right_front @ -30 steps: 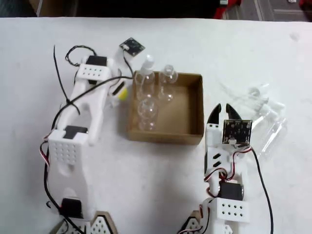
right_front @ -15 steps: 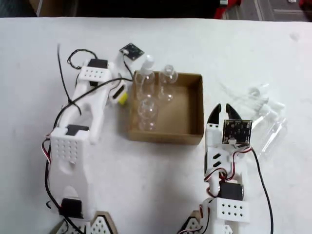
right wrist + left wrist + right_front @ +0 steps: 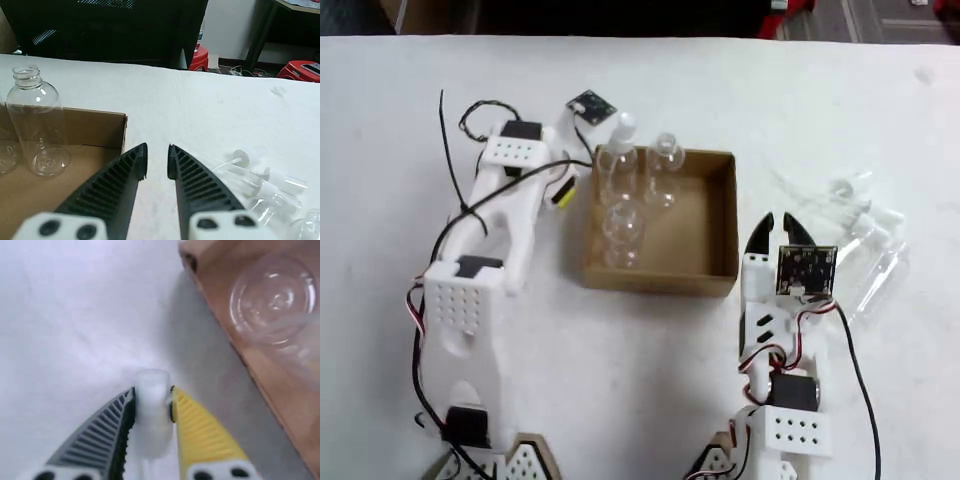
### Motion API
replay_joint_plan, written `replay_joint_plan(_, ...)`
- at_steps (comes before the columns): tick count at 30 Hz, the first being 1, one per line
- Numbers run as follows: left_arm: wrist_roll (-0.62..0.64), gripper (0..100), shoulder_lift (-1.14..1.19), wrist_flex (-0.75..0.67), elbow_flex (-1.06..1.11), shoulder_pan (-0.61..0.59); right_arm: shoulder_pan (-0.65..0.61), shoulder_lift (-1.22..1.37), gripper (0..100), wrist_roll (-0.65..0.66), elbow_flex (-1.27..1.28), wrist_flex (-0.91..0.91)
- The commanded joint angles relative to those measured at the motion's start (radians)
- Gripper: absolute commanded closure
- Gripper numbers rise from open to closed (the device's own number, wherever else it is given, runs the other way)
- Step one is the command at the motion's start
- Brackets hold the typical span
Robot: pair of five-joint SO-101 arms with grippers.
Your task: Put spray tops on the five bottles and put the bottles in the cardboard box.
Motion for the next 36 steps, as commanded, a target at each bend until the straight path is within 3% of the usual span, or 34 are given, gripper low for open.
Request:
replay_joint_plan(1,-0.005,97,-0.047,0.017,-0.055,0.002,-0.004,0.005,93.9,-0.006,0.011,-0.019)
replay_joint_plan(17,-0.005,98,-0.306,0.52,-0.399,0.002,-0.002,0.005,93.9,-0.006,0.011,-0.019)
replay_joint_plan(24,0.008,98,-0.512,0.552,-0.482,0.007,-0.001,0.005,93.9,-0.006,0.011,-0.019)
replay_joint_plan(31,0.405,98,-0.783,0.552,-0.48,0.084,-0.001,0.005,93.9,-0.006,0.011,-0.019)
replay_joint_plan(36,0.468,98,-0.888,0.552,-0.48,0.133,0.001,0.004,93.9,-0.006,0.011,-0.019)
